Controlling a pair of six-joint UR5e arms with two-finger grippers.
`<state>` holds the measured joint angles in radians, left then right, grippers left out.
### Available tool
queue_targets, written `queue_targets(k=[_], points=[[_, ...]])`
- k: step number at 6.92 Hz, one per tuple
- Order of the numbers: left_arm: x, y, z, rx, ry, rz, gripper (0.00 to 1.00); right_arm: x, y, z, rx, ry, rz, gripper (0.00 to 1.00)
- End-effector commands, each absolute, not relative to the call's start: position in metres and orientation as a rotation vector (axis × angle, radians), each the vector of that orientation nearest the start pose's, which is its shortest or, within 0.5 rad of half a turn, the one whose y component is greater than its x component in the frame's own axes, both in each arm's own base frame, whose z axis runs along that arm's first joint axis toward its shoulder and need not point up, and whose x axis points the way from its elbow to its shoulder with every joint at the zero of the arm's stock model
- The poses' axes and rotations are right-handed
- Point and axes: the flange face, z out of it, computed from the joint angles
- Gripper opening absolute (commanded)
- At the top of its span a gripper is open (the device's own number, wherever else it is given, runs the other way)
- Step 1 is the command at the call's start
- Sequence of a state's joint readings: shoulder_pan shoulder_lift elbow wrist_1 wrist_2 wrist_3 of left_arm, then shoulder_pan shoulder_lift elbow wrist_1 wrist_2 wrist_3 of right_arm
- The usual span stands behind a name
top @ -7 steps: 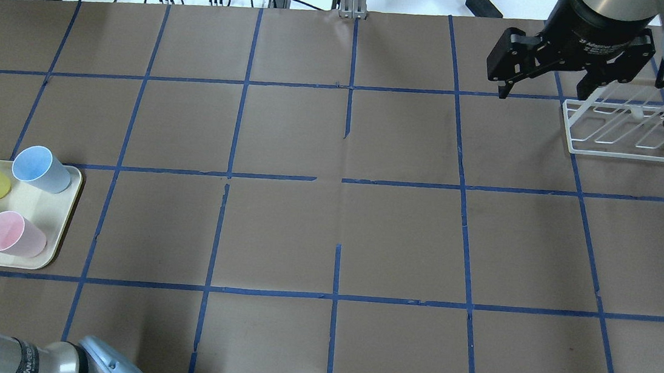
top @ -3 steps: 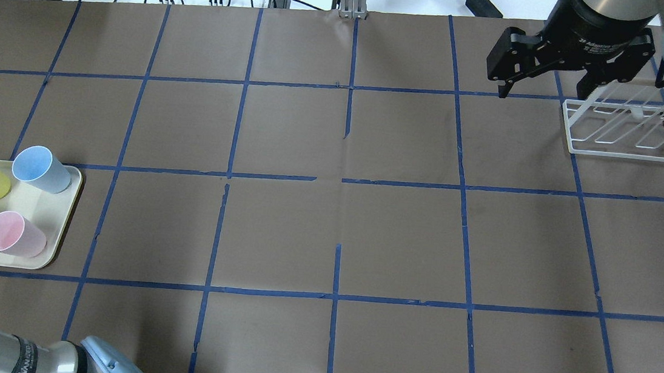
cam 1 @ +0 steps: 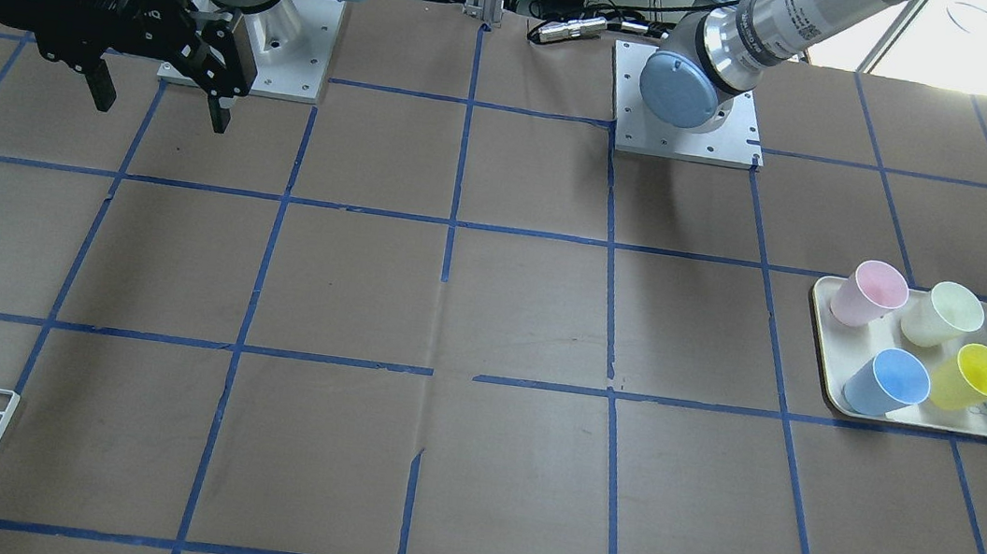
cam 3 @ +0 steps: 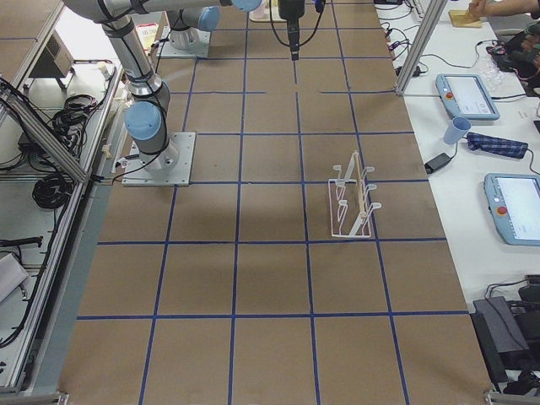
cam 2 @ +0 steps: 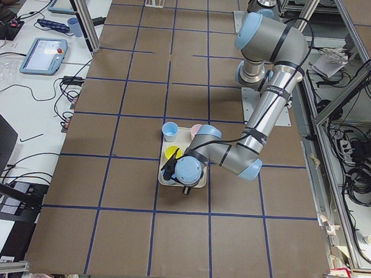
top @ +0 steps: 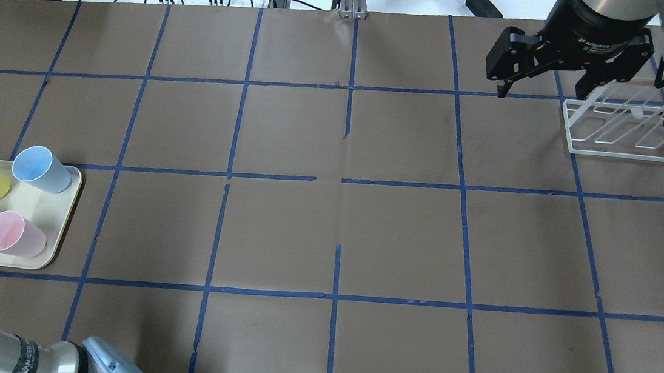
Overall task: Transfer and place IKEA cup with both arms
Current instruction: 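Lower the white cup onto the tray with the left gripper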
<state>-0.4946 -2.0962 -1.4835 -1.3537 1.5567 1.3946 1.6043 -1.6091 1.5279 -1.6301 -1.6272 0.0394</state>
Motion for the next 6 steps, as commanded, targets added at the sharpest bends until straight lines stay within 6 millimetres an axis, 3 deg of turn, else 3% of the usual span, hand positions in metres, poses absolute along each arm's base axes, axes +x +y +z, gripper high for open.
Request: queue_targets(k=[1, 2, 3, 4, 6], points=[[0.501, -0.43, 0.233, 0.515, 3.315, 0.104, 0.0, 0.144, -0.483, 0.534, 0.014, 3.188, -0.226, 1.0], [0.503, -0.43, 0.226, 0.516, 3.307, 0.101, 0.0, 0.144, -0.483, 0.535, 0.011, 3.185, -0.231, 1.0], [0.505, -0.431, 0.222, 0.516, 3.303, 0.102, 0.11, 0.144, -0.483, 0.535, 0.012, 3.188, -0.231, 1.0], [0.506, -0.431, 0.219, 0.515, 3.298, 0.118, 0.34, 0.144, -0.483, 0.535, 0.012, 3.188, -0.231, 1.0], [0.506, -0.43, 0.216, 0.513, 3.302, 0.126, 0.46, 0.144, -0.483, 0.535, 0.012, 3.186, -0.231, 1.0]])
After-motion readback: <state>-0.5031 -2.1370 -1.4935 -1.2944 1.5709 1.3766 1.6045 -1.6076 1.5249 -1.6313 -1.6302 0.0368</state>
